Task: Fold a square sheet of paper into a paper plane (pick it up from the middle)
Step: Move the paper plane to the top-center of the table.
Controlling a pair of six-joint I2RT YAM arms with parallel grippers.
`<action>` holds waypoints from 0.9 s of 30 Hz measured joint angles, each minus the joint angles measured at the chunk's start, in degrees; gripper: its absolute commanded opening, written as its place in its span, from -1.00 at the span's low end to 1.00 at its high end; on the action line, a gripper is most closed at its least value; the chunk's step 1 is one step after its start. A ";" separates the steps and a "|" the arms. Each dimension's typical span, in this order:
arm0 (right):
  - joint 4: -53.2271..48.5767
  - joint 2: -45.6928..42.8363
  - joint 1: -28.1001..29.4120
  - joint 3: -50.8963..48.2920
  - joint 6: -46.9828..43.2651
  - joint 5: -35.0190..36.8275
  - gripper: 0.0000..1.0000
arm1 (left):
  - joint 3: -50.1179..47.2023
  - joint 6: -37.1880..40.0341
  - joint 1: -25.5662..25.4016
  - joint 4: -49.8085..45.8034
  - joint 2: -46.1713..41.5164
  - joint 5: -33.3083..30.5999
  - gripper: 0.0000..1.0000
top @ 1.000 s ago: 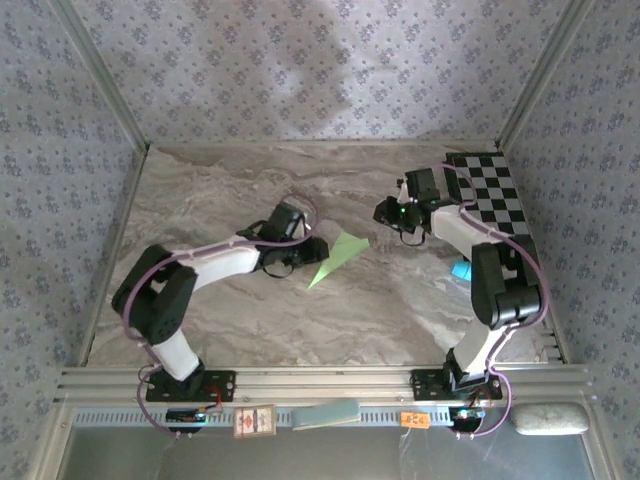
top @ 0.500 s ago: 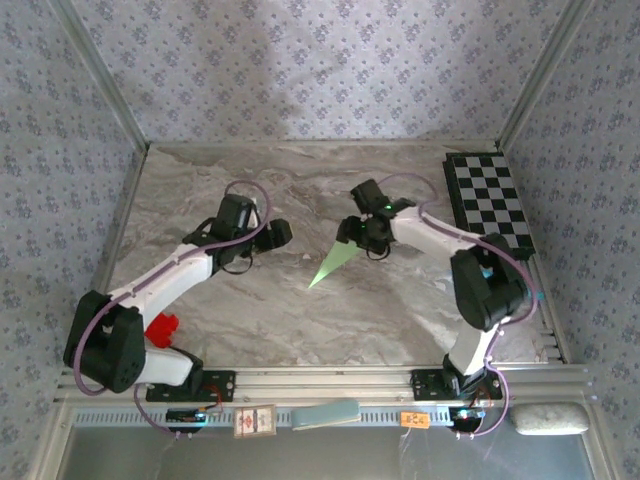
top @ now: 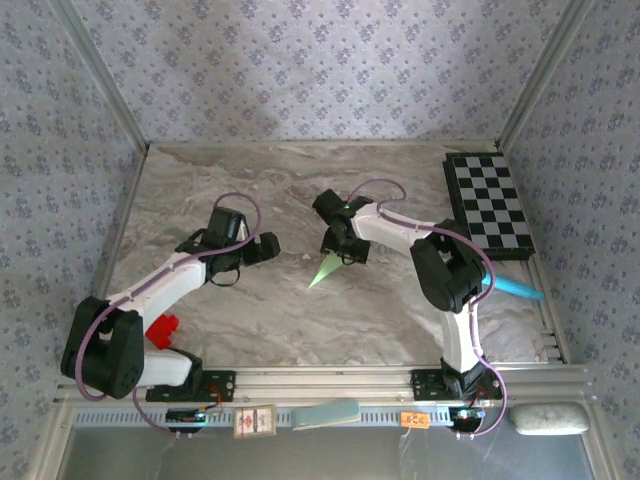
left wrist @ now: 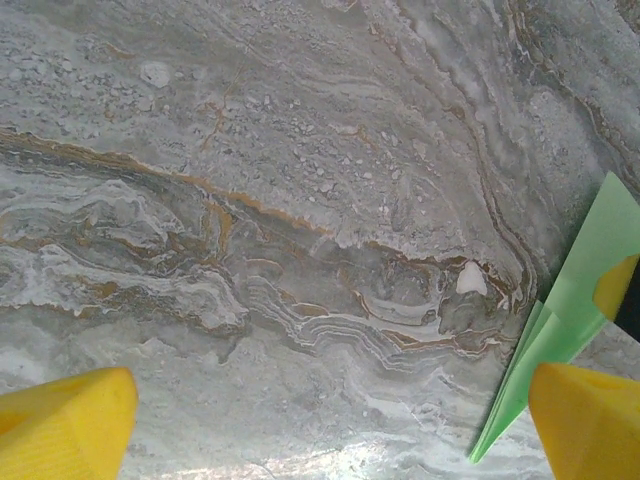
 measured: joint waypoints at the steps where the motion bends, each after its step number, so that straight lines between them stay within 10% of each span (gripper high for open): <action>1: -0.50 -0.02 0.00 0.00 0.61 0.17 0.32 | -0.15 0.02 0.07 0.04 0.00 0.02 0.99; 27: -2.75 -1.16 0.48 -0.90 4.90 0.98 -0.65 | -0.70 -0.04 0.44 0.37 0.79 0.07 0.99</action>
